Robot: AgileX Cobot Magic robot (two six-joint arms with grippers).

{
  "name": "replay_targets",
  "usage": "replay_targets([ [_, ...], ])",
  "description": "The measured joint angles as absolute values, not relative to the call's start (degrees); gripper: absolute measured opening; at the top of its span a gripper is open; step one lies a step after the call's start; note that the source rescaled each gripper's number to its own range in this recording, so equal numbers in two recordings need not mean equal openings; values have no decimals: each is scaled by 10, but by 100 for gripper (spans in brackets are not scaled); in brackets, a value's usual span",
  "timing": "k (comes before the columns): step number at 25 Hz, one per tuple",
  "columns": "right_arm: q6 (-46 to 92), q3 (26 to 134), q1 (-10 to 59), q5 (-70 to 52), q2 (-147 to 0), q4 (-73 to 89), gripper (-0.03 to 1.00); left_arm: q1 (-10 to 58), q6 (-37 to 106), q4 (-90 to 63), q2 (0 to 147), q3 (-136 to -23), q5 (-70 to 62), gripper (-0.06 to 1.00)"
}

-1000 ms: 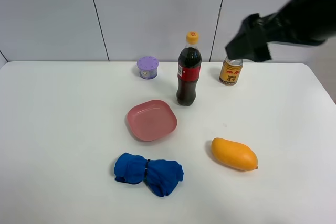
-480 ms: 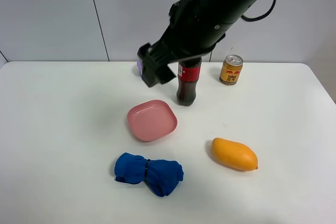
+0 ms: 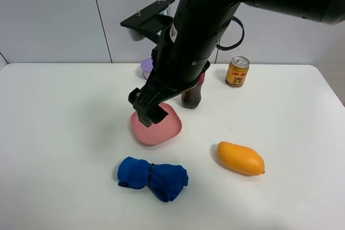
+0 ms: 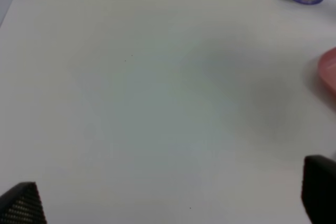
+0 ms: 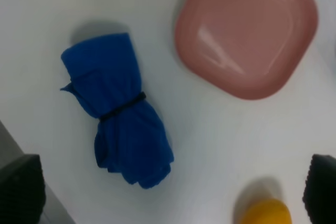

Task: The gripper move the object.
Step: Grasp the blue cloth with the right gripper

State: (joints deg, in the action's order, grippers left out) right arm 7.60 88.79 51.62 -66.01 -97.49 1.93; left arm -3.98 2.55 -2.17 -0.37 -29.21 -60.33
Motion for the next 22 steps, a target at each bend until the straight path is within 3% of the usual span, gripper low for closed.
replay_targets([
  [22,214,888,592,-652,-1094,38,100,-40,25,-22,-4,-292,-603,100],
])
